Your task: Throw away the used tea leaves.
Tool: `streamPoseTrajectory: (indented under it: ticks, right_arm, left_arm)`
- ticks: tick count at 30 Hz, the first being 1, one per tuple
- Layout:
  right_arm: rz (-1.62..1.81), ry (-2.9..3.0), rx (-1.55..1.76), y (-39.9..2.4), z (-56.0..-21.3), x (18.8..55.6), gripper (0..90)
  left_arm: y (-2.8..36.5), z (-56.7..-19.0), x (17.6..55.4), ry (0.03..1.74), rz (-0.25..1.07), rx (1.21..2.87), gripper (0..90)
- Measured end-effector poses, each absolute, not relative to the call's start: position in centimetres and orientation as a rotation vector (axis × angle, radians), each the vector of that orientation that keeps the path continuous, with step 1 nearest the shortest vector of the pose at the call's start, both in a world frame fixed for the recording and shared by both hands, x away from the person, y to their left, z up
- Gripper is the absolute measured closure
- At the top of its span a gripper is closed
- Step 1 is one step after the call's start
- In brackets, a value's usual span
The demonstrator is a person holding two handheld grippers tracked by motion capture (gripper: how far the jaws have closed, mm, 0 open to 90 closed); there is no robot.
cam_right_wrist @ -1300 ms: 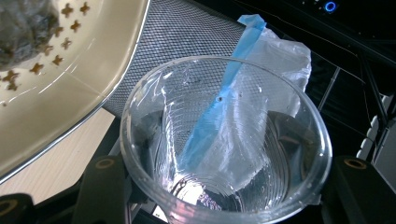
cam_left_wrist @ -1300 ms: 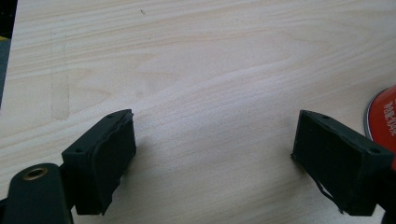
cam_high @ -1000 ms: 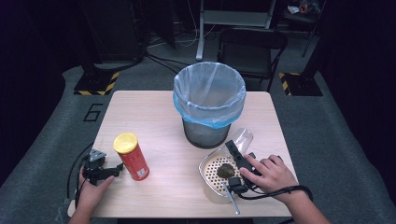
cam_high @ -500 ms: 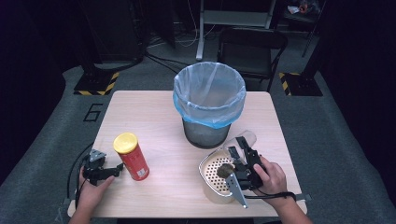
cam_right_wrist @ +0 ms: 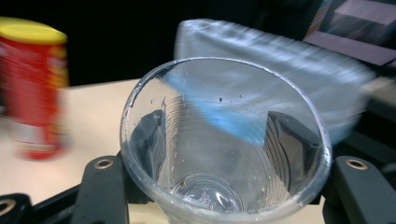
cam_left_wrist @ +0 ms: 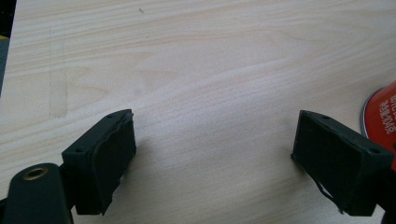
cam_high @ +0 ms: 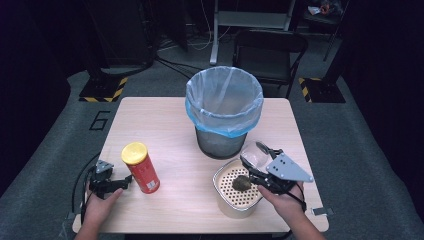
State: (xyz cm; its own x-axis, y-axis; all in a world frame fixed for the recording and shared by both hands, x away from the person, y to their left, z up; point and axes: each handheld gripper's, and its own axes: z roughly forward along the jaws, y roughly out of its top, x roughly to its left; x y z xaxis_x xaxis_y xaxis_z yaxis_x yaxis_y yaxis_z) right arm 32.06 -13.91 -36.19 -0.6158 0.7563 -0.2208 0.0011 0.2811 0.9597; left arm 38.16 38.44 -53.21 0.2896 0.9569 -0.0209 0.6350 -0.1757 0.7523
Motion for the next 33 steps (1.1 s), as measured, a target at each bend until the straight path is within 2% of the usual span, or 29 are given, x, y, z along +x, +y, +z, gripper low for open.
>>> streamPoseTrajectory:
  ticks: [7, 10, 11, 14, 15, 16, 18, 25, 31, 33]
  right_arm:
    - [1.68, 1.917, 0.81, -14.2, -33.3, 32.9, 37.1]
    - [1.693, 1.905, 0.781, -14.2, -32.0, 33.0, 36.8]
    - [1.706, 1.901, 0.759, -14.1, -30.4, 33.3, 36.7]
    - [1.695, 1.893, 0.728, -14.1, -28.7, 33.8, 36.6]
    - [1.665, 1.886, 0.704, -14.1, -27.0, 34.7, 36.5]
    - [1.665, 1.886, 0.704, -14.1, -27.0, 34.7, 36.5]
    - [1.635, 1.874, 0.719, -14.0, -24.9, 36.8, 36.4]
    - [1.581, 1.874, 0.726, -13.1, -21.9, 41.8, 34.9]
    - [1.522, 1.86, 0.863, -11.2, -21.3, 47.1, 31.3]
    - [1.518, 1.863, 0.885, -10.9, -21.5, 47.7, 31.3]
  left_arm:
    - [38.4, -53.2, 38.1, 1.426, 0.621, 1.906, 12.6]
    - [38.4, -53.2, 38.1, 1.426, 0.618, 1.907, 12.5]
    - [38.4, -53.1, 38.2, 1.418, 0.624, 1.917, 11.8]
    - [38.5, -53.1, 38.2, 1.419, 0.624, 1.918, 11.7]
    - [38.5, -53.1, 38.2, 1.417, 0.623, 1.919, 11.6]
    - [38.5, -53.1, 38.2, 1.417, 0.623, 1.919, 11.4]
    - [38.5, -53.1, 38.2, 1.417, 0.62, 1.92, 11.3]
    - [38.5, -53.1, 38.2, 1.413, 0.62, 1.921, 11.3]
    - [38.6, -53.1, 38.2, 1.413, 0.615, 1.924, 11.5]
    - [38.5, -53.1, 38.2, 1.42, 0.608, 1.914, 11.6]
